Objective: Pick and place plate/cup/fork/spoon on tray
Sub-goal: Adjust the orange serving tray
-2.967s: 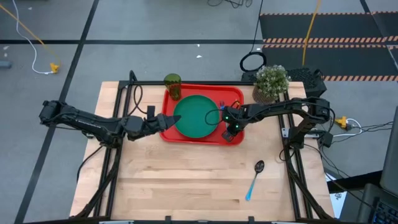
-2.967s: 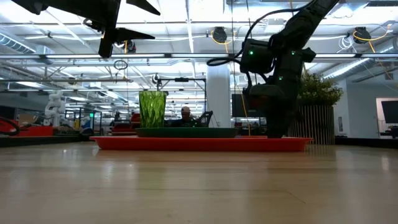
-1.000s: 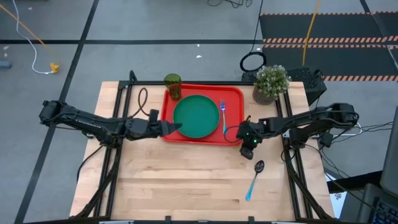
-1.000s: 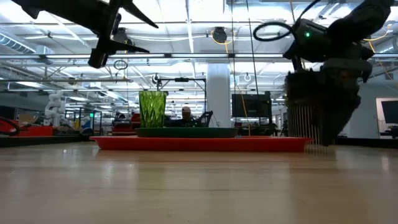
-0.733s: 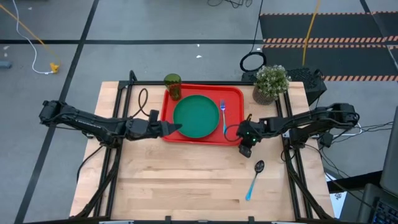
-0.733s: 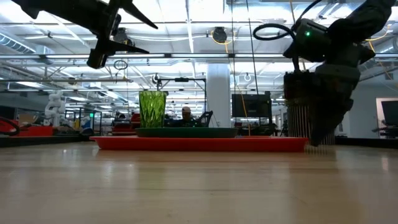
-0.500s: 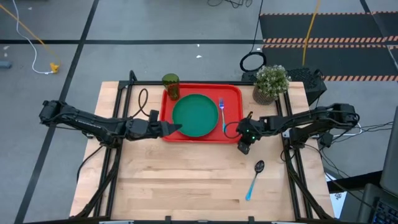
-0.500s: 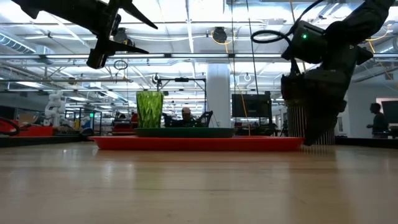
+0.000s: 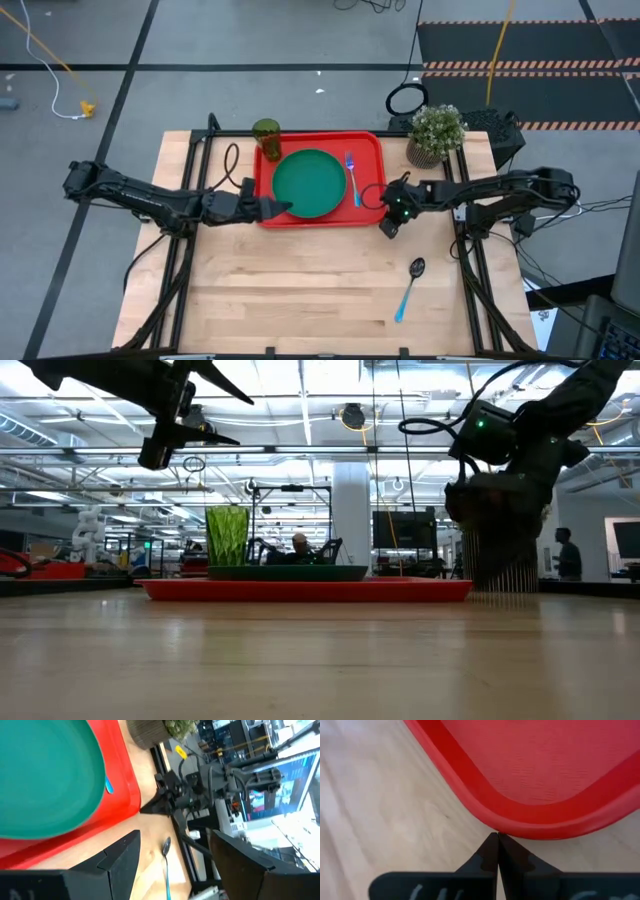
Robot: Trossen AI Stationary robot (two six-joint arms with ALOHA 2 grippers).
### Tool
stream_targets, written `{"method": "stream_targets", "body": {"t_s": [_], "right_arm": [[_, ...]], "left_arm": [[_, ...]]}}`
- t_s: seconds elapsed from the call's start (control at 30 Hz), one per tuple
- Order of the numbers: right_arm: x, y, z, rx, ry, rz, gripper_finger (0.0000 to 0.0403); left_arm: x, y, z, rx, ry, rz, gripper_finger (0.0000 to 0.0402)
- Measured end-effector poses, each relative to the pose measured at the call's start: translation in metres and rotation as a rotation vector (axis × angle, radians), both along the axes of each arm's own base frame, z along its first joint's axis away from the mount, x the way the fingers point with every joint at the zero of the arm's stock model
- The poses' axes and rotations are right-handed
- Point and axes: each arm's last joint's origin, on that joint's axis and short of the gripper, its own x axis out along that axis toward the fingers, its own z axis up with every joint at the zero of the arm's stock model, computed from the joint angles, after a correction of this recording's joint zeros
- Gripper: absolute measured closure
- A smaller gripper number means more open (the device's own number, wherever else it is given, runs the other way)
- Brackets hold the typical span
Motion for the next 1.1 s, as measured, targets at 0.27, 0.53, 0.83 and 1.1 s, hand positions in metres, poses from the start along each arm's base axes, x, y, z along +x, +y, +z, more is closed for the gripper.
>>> {"method": "stream_targets", "body": {"t_s": [0.27, 0.53, 0.83, 1.1], "right_arm": [[0.002, 0.001, 0.025, 0.131, -0.094, -0.09, 0.0403], [0.03, -0.013, 0.075, 0.003, -0.24, -0.163, 0.0403], [0.044, -0.036, 0.08, -0.045, -0.181, -0.175, 0.0403], [0.052, -0.05, 0.083, -0.04, -0.207, -0.233, 0.0403]], "left_arm": [[-0.004, -0.022, -0.004, -0.043, 0.041, -0.155, 0.0161], [-0.025, -0.047, -0.03, -0.082, 0.353, -0.339, 0.0161], [-0.042, -0.044, -0.054, 0.109, 0.659, -0.381, 0.0226], [-0.032, -0.034, -0.07, 0.279, 0.787, -0.398, 0.032]]}}
